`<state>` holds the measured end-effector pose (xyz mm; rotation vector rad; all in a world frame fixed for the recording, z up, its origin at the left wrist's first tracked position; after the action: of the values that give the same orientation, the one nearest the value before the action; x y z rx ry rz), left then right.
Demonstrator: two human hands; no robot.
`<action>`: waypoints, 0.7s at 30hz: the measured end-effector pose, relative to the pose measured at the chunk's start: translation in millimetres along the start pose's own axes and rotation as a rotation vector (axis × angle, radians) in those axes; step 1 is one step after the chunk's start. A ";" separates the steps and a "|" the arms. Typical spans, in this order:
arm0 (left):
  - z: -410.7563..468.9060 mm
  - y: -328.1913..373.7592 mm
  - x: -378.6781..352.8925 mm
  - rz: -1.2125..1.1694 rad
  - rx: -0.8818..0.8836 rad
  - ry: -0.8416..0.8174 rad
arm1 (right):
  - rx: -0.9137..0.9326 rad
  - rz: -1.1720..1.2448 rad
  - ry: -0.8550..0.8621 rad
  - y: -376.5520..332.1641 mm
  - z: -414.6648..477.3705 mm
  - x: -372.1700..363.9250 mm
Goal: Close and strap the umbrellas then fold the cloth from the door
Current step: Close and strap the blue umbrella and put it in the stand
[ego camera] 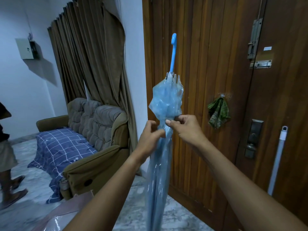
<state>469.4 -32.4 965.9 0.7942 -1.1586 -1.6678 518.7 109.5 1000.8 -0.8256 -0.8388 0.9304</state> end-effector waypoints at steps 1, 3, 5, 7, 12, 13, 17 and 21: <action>-3.6 -2.2 -4.7 0.041 -0.067 -0.002 | -0.011 -0.022 0.058 2.6 1.1 -3.0; -9.8 -10.6 -17.3 0.101 -0.129 -0.005 | -0.010 -0.116 0.111 5.0 2.1 -12.1; -10.2 -17.6 -21.0 0.159 -0.166 0.145 | 0.016 -0.244 0.055 2.9 0.7 -19.9; -7.3 -19.5 -14.3 0.171 -0.133 0.217 | -0.026 -0.316 -0.067 -0.9 0.5 -17.1; 0.6 -19.4 2.8 0.090 -0.158 0.099 | -0.031 -0.219 -0.096 -12.1 -5.3 -2.6; 0.8 -18.0 2.4 0.055 -0.170 0.100 | -0.010 -0.236 -0.038 -13.1 -6.9 -2.8; -1.0 -16.8 -2.9 -0.204 -0.070 0.138 | 0.035 -0.195 0.084 -10.3 -9.3 -7.7; 0.6 -16.5 2.8 -0.500 0.042 0.094 | 0.101 -0.197 0.026 -16.2 -14.0 -10.4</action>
<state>462.5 -32.7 950.6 1.2513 -0.9814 -1.9844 532.7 91.2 1006.4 -0.6539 -0.8276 0.7799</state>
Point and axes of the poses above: each hand's wrist, its own z-axis towards the middle knuckle, its own x-axis out of the back of the hand, y = z × x, the point moved 2 cm from there along z, towards the middle knuckle, and after that the axes turned 8 degrees about -z, right-handed, at the moved point
